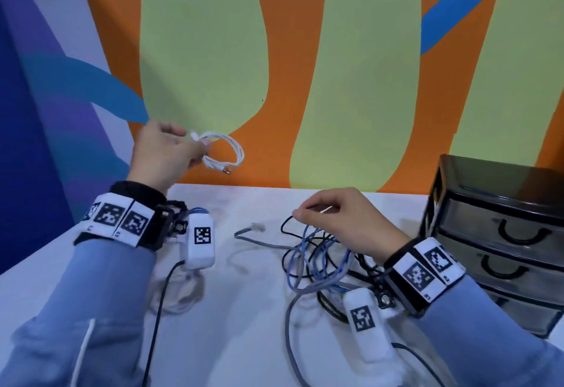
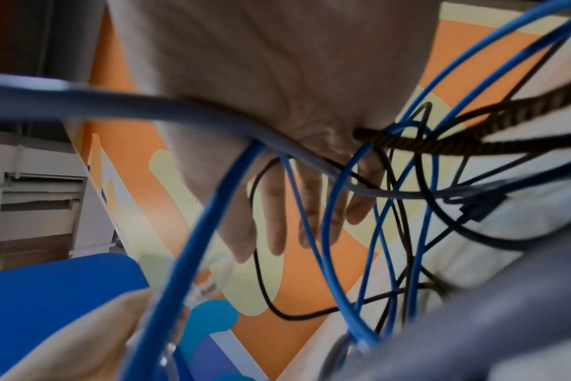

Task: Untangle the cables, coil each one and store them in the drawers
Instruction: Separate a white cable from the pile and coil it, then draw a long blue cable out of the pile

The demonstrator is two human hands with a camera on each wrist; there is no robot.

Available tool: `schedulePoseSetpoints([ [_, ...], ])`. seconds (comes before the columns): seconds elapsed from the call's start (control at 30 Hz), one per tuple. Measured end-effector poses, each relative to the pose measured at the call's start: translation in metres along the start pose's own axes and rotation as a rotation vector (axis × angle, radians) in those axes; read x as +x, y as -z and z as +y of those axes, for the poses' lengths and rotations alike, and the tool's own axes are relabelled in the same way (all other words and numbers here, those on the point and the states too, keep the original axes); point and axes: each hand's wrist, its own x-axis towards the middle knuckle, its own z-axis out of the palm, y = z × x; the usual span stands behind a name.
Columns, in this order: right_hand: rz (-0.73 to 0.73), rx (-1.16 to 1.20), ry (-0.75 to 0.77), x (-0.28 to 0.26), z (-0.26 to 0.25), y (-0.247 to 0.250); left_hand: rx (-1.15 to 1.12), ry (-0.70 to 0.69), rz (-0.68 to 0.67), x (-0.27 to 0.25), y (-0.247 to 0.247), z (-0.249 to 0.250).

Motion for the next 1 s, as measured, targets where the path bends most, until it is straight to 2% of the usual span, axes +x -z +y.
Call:
schedulePoseSetpoints([
  [0.07,-0.028,-0.063,0.006,-0.001,-0.001,0.002,0.234,0.086,-0.094,0.008,0.005,-0.017],
  [0.13,-0.036,-0.091,0.000,-0.002,-0.002,0.003,0.461,0.119,-0.228,0.006,0.001,-0.026],
  [0.2,0.010,-0.076,-0.004,-0.003,-0.002,0.003,0.592,0.130,-0.317,-0.001,-0.009,-0.030],
  [0.37,0.153,0.112,0.013,0.001,0.001,0.005,0.844,0.109,-0.407,-0.005,-0.024,-0.034],
  [0.53,0.276,0.175,0.039,0.003,0.002,0.006,0.967,0.138,-0.525,-0.013,-0.029,-0.025],
  [0.6,0.319,0.221,0.058,0.003,0.001,0.005,1.020,0.103,-0.569,-0.016,-0.031,-0.021],
  [0.67,0.355,0.273,0.072,0.003,0.000,0.004,0.956,-0.046,-0.551,-0.019,-0.035,-0.012],
  [0.77,0.395,0.381,0.084,0.004,-0.002,0.004,0.532,-0.278,-0.557,-0.043,-0.053,0.018],
  [0.83,0.410,0.455,0.124,0.004,-0.005,0.005,0.357,-0.302,-0.667,-0.063,-0.069,0.035],
  [0.93,0.438,0.522,0.196,0.002,-0.010,0.008,0.387,-0.314,-0.903,-0.075,-0.089,0.027],
  [1.0,0.440,0.570,0.216,0.002,-0.012,0.010,0.353,-0.316,-0.940,-0.077,-0.095,0.019],
])
